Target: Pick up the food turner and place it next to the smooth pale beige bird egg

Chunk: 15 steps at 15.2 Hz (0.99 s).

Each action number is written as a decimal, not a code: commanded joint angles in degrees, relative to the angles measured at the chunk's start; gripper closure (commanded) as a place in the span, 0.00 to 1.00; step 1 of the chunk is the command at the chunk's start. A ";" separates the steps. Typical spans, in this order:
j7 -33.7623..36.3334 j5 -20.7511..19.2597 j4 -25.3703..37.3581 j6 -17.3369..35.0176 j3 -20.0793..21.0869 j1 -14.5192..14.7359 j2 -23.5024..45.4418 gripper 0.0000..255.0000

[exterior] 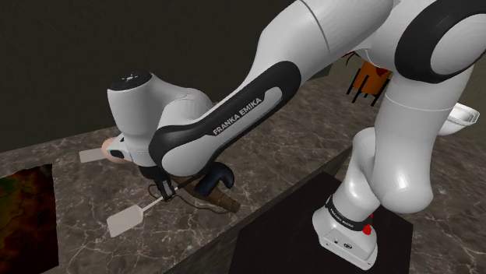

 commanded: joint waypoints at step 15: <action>-0.75 1.17 3.14 -6.66 0.36 -0.08 -3.12 0.00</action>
